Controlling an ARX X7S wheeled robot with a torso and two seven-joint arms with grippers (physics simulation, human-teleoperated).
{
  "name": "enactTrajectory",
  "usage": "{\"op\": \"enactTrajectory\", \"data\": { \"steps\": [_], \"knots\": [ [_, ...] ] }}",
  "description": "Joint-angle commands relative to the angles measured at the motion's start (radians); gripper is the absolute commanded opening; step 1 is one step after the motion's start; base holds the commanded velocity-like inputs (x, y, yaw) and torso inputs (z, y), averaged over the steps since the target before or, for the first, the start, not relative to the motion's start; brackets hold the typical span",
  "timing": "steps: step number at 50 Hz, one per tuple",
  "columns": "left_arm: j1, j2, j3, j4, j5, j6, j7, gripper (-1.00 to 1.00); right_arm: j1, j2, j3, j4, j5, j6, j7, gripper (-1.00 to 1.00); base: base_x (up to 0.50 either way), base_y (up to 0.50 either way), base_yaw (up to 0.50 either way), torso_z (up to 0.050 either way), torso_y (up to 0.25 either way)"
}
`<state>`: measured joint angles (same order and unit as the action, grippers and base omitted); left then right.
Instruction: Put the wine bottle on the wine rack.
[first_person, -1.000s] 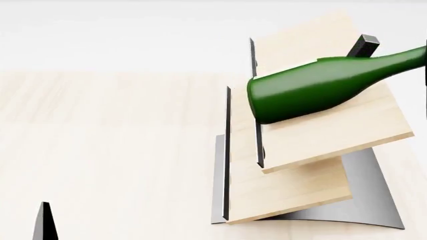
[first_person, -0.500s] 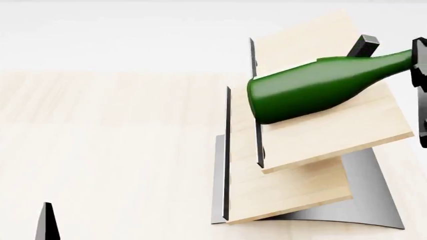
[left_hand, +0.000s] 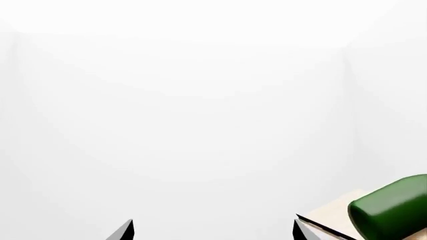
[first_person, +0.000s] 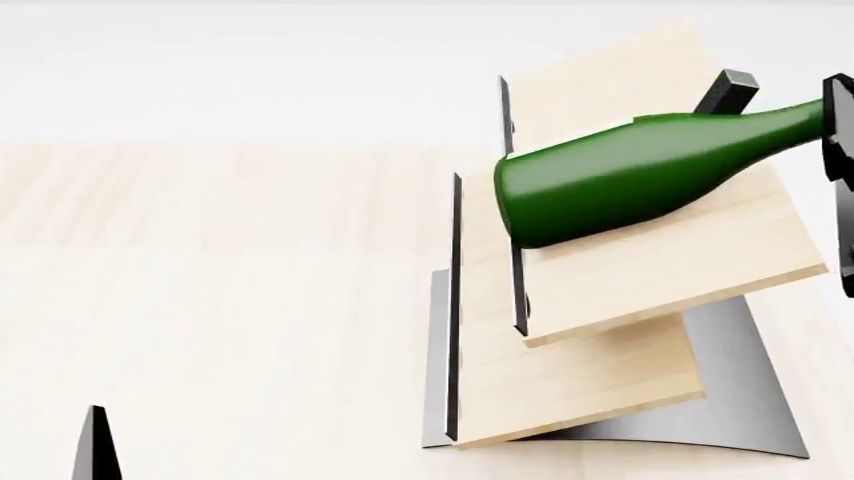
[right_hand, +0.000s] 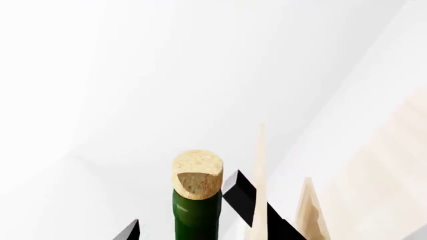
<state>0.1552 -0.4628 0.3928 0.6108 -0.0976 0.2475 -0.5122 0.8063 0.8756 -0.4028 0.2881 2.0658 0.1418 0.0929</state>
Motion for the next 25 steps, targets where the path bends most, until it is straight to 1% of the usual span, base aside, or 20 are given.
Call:
{"op": "enactTrajectory", "data": {
  "steps": [1,13,17,22,25],
  "knots": [
    [-0.003,-0.001,0.003,-0.001,0.0,-0.002,-0.001,1.0,-0.058,0.047,0.043,-0.057,0.022,-0.022,-0.006,1.0,0.0,0.0,0.0,0.0,0.0],
    [-0.003,-0.002,0.007,-0.001,0.002,-0.001,-0.002,1.0,-0.189,0.13,0.136,-0.138,0.07,-0.09,-0.009,1.0,0.0,0.0,0.0,0.0,0.0],
    [-0.003,-0.002,0.008,-0.001,0.003,-0.002,-0.003,1.0,-0.227,0.141,0.157,-0.169,0.073,-0.113,-0.008,1.0,0.0,0.0,0.0,0.0,0.0],
    [-0.001,-0.006,0.004,0.005,0.0,-0.003,-0.006,1.0,-0.3,0.141,0.171,-0.226,-0.001,-0.209,0.019,1.0,0.0,0.0,0.0,0.0,0.0],
    [-0.001,-0.006,0.004,0.008,0.002,-0.005,-0.008,1.0,-0.366,0.155,0.197,-0.305,-0.064,-0.291,0.053,1.0,0.0,0.0,0.0,0.0,0.0]
  ]
}}
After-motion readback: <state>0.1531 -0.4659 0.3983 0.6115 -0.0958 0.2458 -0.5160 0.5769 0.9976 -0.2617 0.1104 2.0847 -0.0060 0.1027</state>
